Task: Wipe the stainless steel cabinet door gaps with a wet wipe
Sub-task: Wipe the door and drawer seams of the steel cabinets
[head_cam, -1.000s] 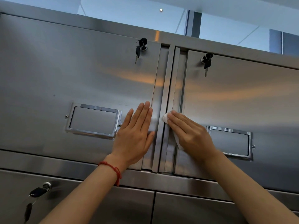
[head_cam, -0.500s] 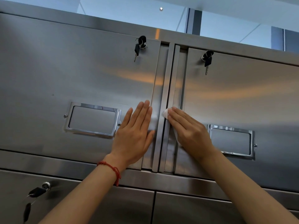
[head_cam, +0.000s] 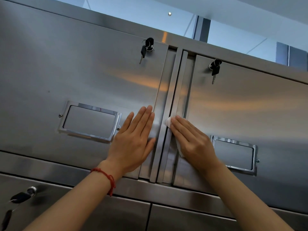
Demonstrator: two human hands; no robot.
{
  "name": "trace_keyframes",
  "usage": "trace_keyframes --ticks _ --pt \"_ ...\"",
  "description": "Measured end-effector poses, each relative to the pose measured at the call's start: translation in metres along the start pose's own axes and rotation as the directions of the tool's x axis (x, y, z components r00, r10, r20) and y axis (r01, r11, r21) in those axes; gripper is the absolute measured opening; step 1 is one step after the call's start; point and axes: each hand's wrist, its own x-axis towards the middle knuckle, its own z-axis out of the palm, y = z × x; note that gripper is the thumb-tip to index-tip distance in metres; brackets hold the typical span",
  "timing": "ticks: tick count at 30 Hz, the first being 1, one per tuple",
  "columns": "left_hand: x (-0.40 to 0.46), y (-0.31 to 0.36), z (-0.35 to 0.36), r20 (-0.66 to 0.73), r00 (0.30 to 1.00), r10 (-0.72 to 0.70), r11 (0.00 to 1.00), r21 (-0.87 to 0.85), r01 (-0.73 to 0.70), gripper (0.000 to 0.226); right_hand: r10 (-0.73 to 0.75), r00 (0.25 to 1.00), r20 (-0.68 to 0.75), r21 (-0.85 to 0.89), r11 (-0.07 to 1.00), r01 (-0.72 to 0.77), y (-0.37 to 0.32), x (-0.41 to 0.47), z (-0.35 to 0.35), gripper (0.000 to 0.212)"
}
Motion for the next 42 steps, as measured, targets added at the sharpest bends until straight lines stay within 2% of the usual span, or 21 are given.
trace_keyframes --ticks 14,27,33,42 --pt "0.000 0.000 0.002 -0.026 1.000 0.001 1.000 -0.021 -0.001 0.061 -0.025 0.999 0.023 0.018 1.000 0.025 0.011 0.010 -0.006 0.037" --pt "0.000 0.000 0.001 -0.028 1.000 -0.001 1.000 -0.019 0.000 0.062 0.074 0.997 -0.014 0.078 0.994 -0.073 0.013 0.015 -0.002 0.036" --pt "0.000 0.000 0.001 -0.018 1.000 -0.005 1.000 -0.020 0.005 0.063 0.116 0.993 0.005 0.094 0.989 -0.116 0.008 0.012 0.000 0.042" --pt "0.000 0.000 -0.001 -0.012 1.000 -0.004 1.000 -0.012 0.004 0.063 0.096 0.994 -0.053 0.084 0.992 -0.091 0.013 0.018 0.003 0.031"
